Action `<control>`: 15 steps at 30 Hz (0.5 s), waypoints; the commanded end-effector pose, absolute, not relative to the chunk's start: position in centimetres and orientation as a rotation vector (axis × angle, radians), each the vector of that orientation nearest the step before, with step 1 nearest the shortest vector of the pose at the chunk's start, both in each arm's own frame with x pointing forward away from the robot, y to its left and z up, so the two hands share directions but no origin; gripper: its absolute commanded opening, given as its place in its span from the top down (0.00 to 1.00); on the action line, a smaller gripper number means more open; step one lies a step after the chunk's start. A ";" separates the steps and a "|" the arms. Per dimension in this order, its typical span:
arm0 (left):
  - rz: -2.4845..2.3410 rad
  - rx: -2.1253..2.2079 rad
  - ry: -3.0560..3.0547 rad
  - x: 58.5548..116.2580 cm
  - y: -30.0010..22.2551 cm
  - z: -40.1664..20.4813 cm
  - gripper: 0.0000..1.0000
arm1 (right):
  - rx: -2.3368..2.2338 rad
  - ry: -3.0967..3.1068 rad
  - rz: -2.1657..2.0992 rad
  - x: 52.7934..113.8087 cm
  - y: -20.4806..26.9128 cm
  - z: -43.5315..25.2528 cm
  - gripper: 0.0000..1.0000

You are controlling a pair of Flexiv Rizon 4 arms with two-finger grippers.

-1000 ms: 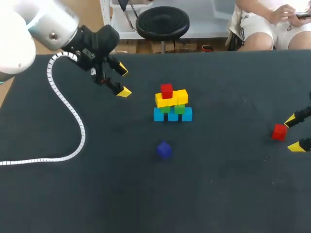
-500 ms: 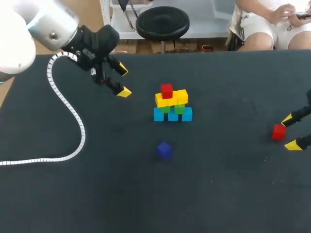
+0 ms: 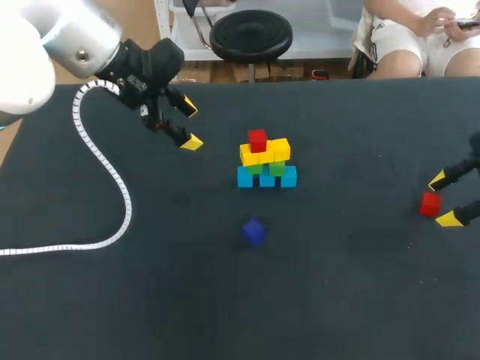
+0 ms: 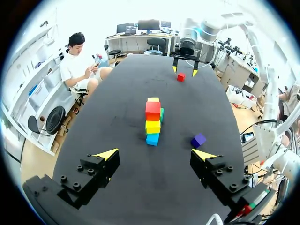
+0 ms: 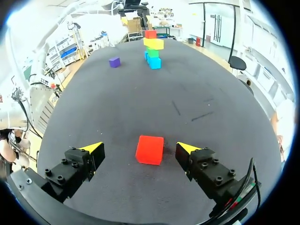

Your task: Place the blue cubes, place green cubes on the blue cubes, place the yellow cubes on the green cubes, then place the red cubes on the yellow cubes, and place purple cube on the red cubes.

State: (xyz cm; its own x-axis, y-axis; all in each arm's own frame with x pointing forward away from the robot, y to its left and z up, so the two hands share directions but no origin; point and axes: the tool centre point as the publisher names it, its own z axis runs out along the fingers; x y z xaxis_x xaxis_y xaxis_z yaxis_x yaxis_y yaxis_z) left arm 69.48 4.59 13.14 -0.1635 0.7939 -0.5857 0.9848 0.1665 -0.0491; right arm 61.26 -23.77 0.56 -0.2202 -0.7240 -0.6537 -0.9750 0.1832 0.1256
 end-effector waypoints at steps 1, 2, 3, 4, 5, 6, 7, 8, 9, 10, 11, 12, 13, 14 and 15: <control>-0.603 1.686 2.020 69.7 4.6 13.1 0.00 | -1.597 2.004 0.757 61.8 -23.6 0.2 0.00; -0.603 1.686 2.020 69.7 4.6 13.1 0.00 | -1.599 2.003 0.759 61.8 -23.5 0.2 0.00; -0.603 1.686 2.020 69.7 4.6 13.1 0.00 | -1.600 2.001 0.760 61.9 -23.4 0.2 0.00; -0.603 1.686 2.020 69.7 4.6 13.1 0.00 | -1.602 2.001 0.761 61.9 -23.4 0.1 0.00; -0.603 1.686 2.020 69.7 4.6 13.1 0.00 | -1.603 2.000 0.760 61.9 -23.3 0.1 0.00; -0.603 1.686 2.020 69.7 4.6 13.1 0.00 | -1.609 2.003 0.757 61.9 -23.3 0.0 0.00; -0.603 1.686 2.020 69.7 4.6 13.1 0.00 | -1.614 2.007 0.748 61.9 -23.2 0.0 0.00; -0.603 1.686 2.020 69.7 4.6 13.1 0.00 | -1.614 2.009 0.746 61.9 -23.2 -0.1 0.21; -0.603 1.686 2.020 69.7 4.6 13.1 0.00 | -1.612 2.011 0.744 61.9 -23.2 -0.1 0.48; -0.603 1.686 2.020 69.7 4.6 13.1 0.00 | -1.609 2.017 0.742 61.9 -23.3 -0.2 0.58; -0.603 1.686 2.020 69.7 4.6 13.1 0.00 | -1.610 2.026 0.739 61.9 -23.3 -0.2 0.59; -0.603 1.686 2.020 69.7 4.6 13.1 0.00 | -1.612 2.031 0.737 61.8 -23.3 -0.3 0.59; -0.603 1.686 2.020 69.7 4.6 13.1 0.00 | -1.611 2.032 0.739 61.8 -23.4 -0.4 0.58; -0.603 1.686 2.020 69.7 4.6 13.1 0.00 | -1.610 2.034 0.740 61.8 -23.4 -0.5 0.56; -0.603 1.686 2.020 69.7 4.6 13.1 0.00 | -1.610 2.036 0.739 61.7 -23.4 -0.5 0.56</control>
